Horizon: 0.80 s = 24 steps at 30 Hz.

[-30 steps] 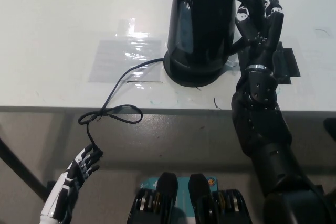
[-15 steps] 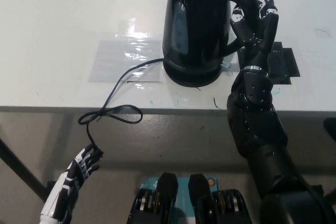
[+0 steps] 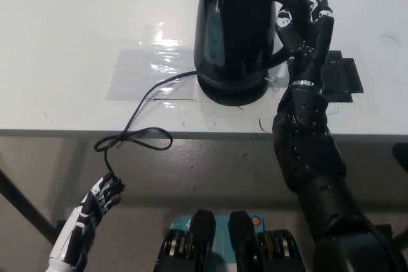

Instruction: A kettle and its base are kept separately on the desk infront of the robot and the robot uses its right hand to lift the kettle by its handle and places it on its base to align it correctly.

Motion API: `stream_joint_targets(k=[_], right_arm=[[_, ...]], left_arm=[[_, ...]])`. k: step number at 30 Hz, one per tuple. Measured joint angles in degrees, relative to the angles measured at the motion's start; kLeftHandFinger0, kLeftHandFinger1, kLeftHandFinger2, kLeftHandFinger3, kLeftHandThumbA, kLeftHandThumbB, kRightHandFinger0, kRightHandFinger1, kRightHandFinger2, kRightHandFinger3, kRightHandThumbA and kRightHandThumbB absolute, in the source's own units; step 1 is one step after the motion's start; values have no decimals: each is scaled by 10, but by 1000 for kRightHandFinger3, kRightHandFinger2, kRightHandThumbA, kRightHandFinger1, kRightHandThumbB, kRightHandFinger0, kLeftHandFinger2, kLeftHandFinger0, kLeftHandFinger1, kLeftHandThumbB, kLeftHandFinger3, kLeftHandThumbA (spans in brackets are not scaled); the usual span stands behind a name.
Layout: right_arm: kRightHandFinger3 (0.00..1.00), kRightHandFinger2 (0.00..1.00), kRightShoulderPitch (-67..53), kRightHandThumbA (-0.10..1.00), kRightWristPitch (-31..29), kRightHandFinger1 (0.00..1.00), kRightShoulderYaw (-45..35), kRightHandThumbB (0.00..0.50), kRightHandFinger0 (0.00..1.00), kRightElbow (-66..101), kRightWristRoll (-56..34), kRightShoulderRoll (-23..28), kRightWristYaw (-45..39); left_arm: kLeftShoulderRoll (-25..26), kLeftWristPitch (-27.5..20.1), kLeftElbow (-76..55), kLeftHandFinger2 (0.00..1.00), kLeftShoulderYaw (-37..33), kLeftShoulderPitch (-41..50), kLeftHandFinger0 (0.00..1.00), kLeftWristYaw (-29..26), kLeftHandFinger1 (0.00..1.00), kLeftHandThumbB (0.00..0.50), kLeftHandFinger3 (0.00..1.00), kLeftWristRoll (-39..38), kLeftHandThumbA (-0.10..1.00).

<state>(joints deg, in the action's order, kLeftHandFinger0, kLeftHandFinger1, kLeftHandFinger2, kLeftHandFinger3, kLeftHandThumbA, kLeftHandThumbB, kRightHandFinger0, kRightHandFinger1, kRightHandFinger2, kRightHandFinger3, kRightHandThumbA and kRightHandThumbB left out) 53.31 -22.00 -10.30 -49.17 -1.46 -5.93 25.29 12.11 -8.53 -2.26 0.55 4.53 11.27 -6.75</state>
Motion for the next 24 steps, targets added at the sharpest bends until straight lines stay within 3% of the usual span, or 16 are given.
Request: stream_joint_targets(k=[9, 16, 24], right_arm=[[730, 537, -13, -100, -10, 150, 6, 63, 0, 9, 3, 3, -2], [749, 564, -41, -100, -14, 168, 16, 70, 0, 45, 3, 2, -9], [708, 501, -80, -100, -21, 134, 38, 63, 0, 85, 17, 2, -15]], left_arm=[[1, 0, 1, 1000, 0, -2, 1000, 6, 1000, 182, 1000, 0, 1000], [1, 0, 1, 1000, 0, -2, 1000, 6, 1000, 208, 1000, 0, 1000], [1, 0, 1, 1000, 0, -3, 1000, 6, 1000, 197, 1000, 0, 1000]])
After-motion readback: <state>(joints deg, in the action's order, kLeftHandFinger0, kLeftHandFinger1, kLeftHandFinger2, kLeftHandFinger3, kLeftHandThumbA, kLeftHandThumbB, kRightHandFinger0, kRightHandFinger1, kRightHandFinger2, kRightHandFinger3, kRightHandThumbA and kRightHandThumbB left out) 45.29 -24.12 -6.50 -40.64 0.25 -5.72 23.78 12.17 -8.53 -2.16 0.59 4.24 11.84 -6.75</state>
